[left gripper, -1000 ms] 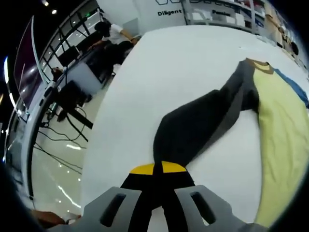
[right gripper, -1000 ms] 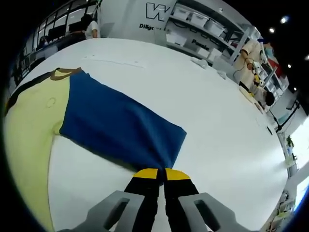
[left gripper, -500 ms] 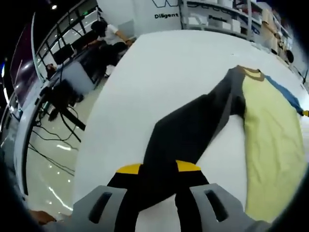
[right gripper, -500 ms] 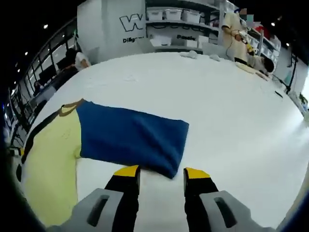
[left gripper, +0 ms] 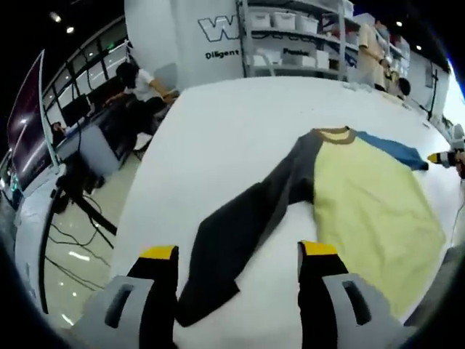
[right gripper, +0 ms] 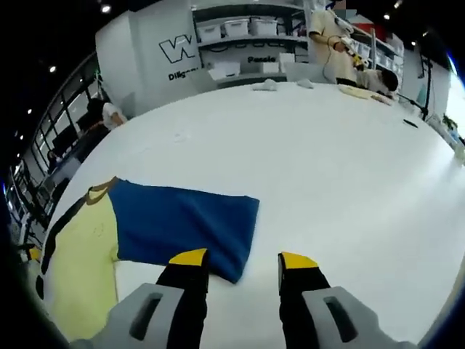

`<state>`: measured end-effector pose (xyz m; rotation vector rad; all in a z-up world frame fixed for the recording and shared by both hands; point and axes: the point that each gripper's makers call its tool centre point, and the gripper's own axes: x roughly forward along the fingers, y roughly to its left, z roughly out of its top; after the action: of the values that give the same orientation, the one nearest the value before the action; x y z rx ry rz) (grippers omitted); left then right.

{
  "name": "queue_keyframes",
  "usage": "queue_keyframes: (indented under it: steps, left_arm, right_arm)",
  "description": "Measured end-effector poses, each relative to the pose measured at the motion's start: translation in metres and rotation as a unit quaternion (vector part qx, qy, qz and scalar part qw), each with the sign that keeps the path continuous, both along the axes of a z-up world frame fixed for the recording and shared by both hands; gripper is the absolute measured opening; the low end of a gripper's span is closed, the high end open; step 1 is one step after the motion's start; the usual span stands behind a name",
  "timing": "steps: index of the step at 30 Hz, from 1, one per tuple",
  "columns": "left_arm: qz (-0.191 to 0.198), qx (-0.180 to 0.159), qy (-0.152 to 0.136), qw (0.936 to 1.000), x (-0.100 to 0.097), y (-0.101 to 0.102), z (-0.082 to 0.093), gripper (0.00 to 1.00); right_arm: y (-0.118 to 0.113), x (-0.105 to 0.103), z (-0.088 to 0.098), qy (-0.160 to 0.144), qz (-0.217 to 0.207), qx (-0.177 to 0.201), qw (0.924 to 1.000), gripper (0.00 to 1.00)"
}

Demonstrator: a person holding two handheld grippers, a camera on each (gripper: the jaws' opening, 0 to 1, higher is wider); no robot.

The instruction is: Fold the garment on the visible template until the final outline fits inside the template.

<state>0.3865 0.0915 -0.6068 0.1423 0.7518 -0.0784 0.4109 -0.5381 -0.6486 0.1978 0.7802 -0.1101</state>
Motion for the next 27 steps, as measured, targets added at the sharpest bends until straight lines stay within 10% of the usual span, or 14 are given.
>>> queue_keyframes:
  steps: [15, 27]
  left_arm:
    - [-0.083, -0.015, -0.080, 0.9932, -0.011, -0.042, 0.039, 0.98]
    - [-0.152, -0.046, -0.109, 0.9813, -0.030, -0.075, 0.057, 0.99]
  right_arm:
    - [0.008, -0.001, -0.018, 0.022, -0.021, 0.030, 0.9991, 0.26]
    - [0.002, 0.003, -0.029, 0.030, -0.018, -0.006, 0.9994, 0.13]
